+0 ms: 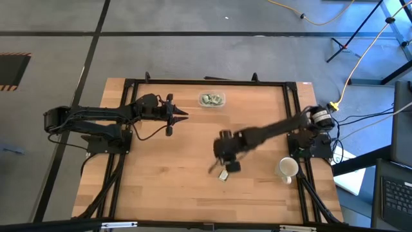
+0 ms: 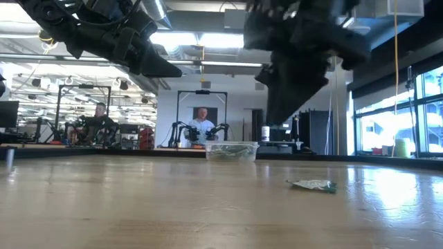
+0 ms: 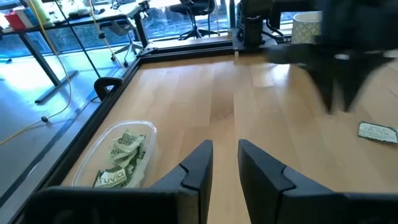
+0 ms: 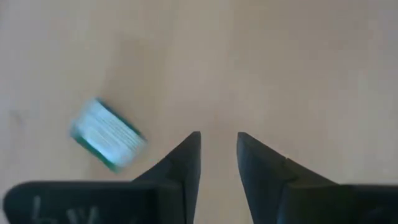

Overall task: Pick and place items into bin
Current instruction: Put the green stevia packet into the transparent bin

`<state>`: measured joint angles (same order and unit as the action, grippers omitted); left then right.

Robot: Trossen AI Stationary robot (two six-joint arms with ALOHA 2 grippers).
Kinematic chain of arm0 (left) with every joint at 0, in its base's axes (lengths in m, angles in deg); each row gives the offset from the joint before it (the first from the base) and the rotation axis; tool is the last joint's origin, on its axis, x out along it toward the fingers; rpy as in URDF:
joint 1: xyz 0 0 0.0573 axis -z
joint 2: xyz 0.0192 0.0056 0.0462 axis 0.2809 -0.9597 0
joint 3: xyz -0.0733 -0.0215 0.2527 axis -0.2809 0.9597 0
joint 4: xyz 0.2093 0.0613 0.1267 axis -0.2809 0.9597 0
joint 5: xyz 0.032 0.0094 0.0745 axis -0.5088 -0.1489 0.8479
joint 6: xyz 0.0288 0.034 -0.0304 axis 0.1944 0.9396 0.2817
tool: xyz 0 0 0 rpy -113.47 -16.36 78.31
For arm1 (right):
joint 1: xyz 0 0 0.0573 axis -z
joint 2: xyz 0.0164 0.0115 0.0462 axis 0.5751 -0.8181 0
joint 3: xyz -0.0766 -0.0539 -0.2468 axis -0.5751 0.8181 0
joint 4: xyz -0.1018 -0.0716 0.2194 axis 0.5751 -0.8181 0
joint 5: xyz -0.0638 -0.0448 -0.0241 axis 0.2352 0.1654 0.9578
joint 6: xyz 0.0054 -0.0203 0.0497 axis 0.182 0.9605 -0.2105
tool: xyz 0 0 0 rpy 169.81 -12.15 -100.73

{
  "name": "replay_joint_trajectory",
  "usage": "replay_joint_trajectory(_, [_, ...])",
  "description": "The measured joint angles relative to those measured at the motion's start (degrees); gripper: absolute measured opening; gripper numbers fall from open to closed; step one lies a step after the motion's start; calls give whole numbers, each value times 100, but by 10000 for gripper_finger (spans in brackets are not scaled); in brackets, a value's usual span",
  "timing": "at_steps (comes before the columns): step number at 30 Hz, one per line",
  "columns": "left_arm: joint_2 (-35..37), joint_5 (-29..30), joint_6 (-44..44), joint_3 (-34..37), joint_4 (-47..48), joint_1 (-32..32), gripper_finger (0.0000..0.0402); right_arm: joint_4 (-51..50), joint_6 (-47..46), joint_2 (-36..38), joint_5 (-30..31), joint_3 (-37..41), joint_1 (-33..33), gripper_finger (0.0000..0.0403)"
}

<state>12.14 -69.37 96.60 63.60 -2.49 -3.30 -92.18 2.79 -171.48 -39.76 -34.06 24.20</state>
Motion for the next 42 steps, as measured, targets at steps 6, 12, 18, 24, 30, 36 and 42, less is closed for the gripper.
replay_joint_trajectory(6, [0,0,69,1,1,0,70,1935,-279,0,18,777,-731,94])
replay_joint_trajectory(12, [0,2,69,0,25,0,70,2724,-275,-35,17,1211,-1114,87])
replay_joint_trajectory(18, [0,2,69,-1,36,1,70,2805,-423,-104,11,1377,-1286,87])
replay_joint_trajectory(24, [0,4,69,-1,34,0,70,2812,-402,-508,21,1371,-1314,87])
replay_joint_trajectory(30, [0,12,69,-1,40,2,70,2826,-419,-667,50,1343,-1312,81])
replay_joint_trajectory(36, [0,15,69,-1,41,0,70,2764,-413,-674,177,1342,-1314,39])
replay_joint_trajectory(42, [0,27,69,-1,42,2,70,2708,-400,-595,198,1357,-1312,5])
